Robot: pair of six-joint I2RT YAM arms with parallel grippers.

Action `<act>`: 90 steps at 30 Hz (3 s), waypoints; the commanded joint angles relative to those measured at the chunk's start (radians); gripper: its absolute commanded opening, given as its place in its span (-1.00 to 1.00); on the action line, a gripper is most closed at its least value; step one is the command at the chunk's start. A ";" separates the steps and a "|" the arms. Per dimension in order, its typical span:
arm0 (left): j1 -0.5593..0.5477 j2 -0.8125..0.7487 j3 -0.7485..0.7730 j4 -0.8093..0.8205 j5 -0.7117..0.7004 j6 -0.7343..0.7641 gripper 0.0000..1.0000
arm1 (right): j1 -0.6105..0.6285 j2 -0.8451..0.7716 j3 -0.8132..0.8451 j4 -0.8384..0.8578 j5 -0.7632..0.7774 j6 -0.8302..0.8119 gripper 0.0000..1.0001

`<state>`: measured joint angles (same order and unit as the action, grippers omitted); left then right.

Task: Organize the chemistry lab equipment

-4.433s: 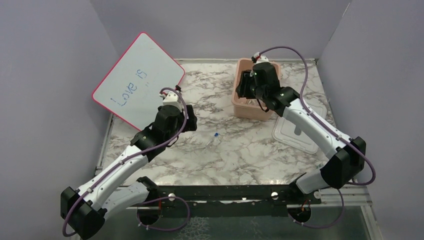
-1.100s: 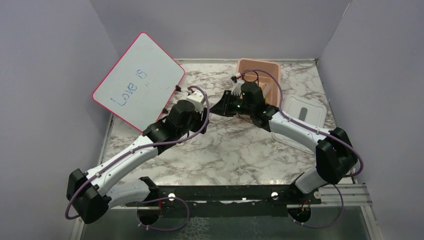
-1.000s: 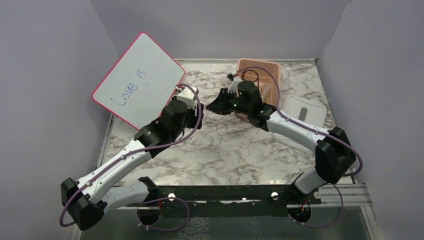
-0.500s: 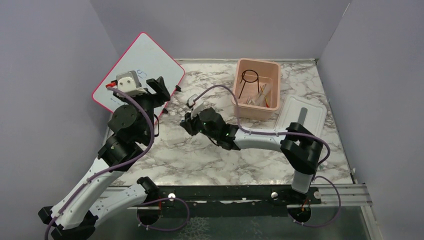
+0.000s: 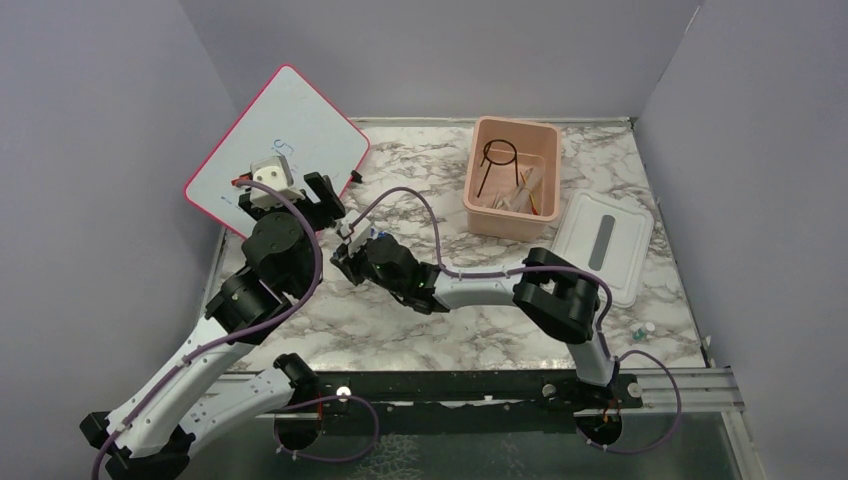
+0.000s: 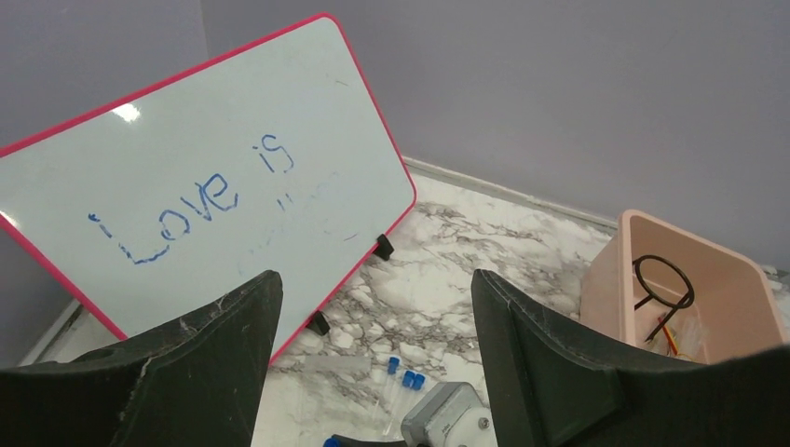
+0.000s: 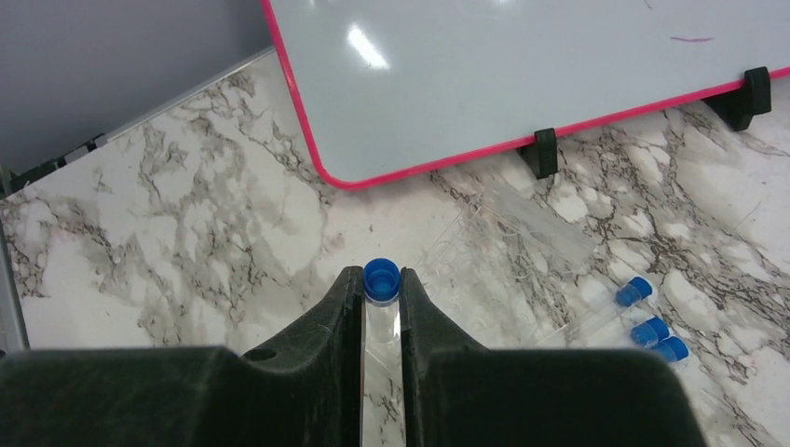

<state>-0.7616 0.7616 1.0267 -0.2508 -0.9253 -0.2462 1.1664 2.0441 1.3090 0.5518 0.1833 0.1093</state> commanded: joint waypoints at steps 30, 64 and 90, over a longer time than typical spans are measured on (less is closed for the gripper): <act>-0.004 -0.045 -0.014 -0.062 0.048 -0.022 0.56 | 0.045 0.172 0.097 -0.047 0.063 -0.052 -0.68; -0.004 -0.034 -0.014 -0.073 0.054 -0.025 0.57 | 0.035 0.211 0.151 -0.192 0.039 0.114 -0.66; -0.004 0.007 0.021 -0.127 0.132 -0.042 0.63 | -0.078 -0.107 -0.057 -0.361 0.043 0.433 0.06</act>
<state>-0.7616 0.7536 1.0225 -0.3424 -0.8501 -0.2714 1.1408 1.9396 1.2659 0.3164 0.1783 0.3733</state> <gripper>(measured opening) 0.814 0.551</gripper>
